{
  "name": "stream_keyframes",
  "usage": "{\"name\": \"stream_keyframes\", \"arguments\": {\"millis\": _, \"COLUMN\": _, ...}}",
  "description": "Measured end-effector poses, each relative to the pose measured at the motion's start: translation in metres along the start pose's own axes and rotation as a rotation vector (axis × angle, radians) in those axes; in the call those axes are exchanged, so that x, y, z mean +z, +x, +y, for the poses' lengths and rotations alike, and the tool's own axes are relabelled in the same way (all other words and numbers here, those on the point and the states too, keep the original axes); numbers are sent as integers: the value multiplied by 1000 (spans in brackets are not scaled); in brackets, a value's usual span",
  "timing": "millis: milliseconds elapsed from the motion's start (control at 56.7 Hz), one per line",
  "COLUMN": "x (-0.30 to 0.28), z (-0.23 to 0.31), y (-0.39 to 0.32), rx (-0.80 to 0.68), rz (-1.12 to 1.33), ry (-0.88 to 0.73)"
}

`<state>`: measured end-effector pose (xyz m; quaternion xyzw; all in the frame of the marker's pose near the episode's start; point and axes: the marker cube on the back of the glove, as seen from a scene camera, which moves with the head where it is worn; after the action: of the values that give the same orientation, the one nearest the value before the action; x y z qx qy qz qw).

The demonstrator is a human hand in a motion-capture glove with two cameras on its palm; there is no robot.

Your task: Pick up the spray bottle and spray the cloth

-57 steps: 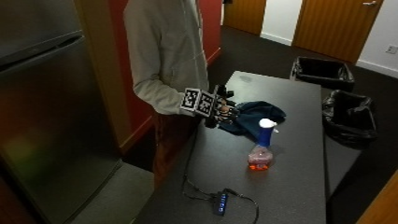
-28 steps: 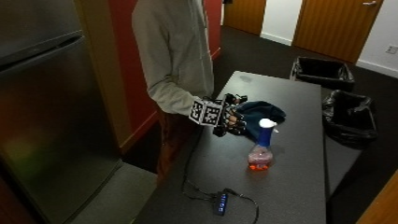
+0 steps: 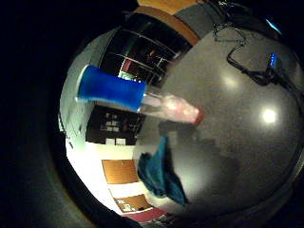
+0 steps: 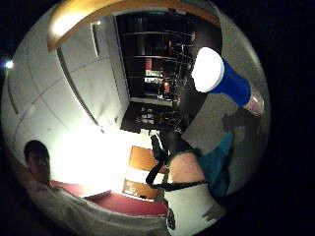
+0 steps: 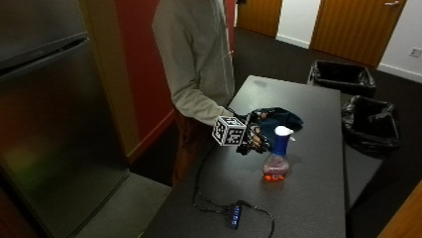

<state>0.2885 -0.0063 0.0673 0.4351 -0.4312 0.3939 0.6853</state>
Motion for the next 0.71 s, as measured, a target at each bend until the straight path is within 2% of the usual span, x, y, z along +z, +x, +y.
{"name": "stream_keyframes", "arguments": {"millis": 706, "x": 63, "z": -38, "y": 23, "rx": 66, "rz": -100, "ry": -50}}
